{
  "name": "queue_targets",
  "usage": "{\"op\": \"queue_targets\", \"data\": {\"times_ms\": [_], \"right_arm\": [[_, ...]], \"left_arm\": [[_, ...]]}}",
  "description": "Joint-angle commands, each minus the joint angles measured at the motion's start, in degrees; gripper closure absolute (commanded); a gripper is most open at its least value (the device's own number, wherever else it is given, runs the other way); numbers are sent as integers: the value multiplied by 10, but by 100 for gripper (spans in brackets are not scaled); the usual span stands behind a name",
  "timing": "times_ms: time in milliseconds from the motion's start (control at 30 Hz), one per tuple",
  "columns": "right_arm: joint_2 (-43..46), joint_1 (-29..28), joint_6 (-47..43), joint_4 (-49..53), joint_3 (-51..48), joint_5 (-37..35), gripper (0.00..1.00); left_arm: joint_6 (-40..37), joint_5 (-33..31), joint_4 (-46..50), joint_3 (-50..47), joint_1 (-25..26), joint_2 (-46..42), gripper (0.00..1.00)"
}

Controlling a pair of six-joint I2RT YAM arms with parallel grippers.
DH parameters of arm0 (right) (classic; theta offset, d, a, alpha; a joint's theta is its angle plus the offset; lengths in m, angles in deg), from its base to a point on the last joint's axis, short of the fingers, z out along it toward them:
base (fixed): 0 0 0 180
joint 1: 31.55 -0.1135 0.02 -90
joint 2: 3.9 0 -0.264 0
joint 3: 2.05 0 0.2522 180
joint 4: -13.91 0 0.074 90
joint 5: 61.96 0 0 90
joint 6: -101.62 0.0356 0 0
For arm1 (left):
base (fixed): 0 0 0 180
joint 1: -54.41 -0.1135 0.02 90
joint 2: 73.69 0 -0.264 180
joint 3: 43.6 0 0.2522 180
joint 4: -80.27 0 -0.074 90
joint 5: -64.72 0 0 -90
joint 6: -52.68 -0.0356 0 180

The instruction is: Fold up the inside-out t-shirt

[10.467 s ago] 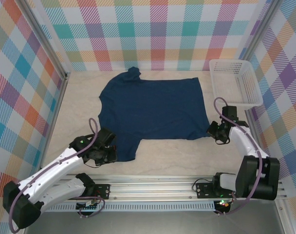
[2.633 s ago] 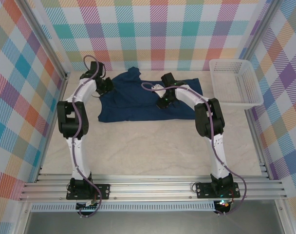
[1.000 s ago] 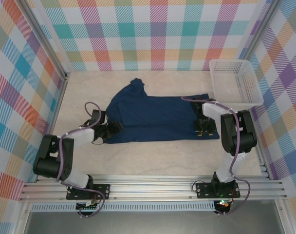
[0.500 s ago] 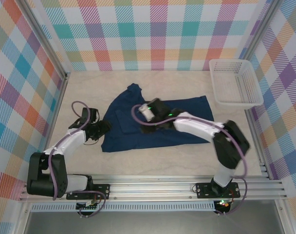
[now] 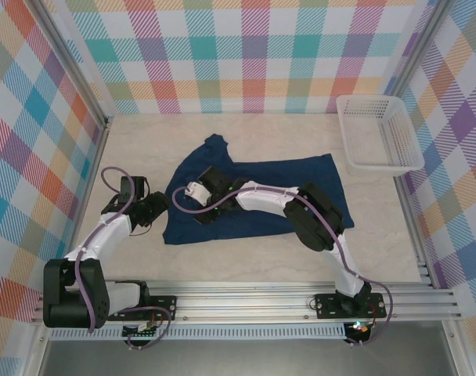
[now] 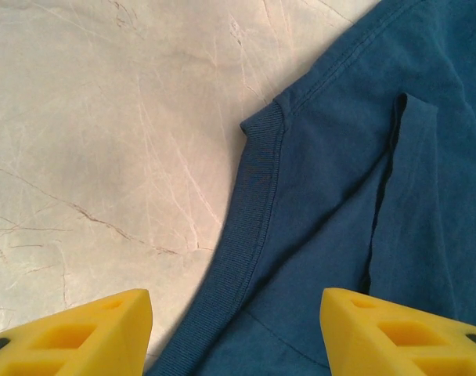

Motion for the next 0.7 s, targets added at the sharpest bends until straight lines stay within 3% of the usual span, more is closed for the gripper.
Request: {"op": "queue_targets", "data": {"times_ms": [0, 333, 667], "right_arm": [[-20, 0, -12, 20, 28, -22, 64], [-4, 8, 3, -2, 16, -38, 92], [35, 65, 91, -48, -7, 10, 98]], "left_arm": [[-3, 9, -6, -7, -7, -6, 41], [-5, 27, -12, -9, -8, 6, 41], [-7, 39, -16, -14, -8, 5, 41]]}}
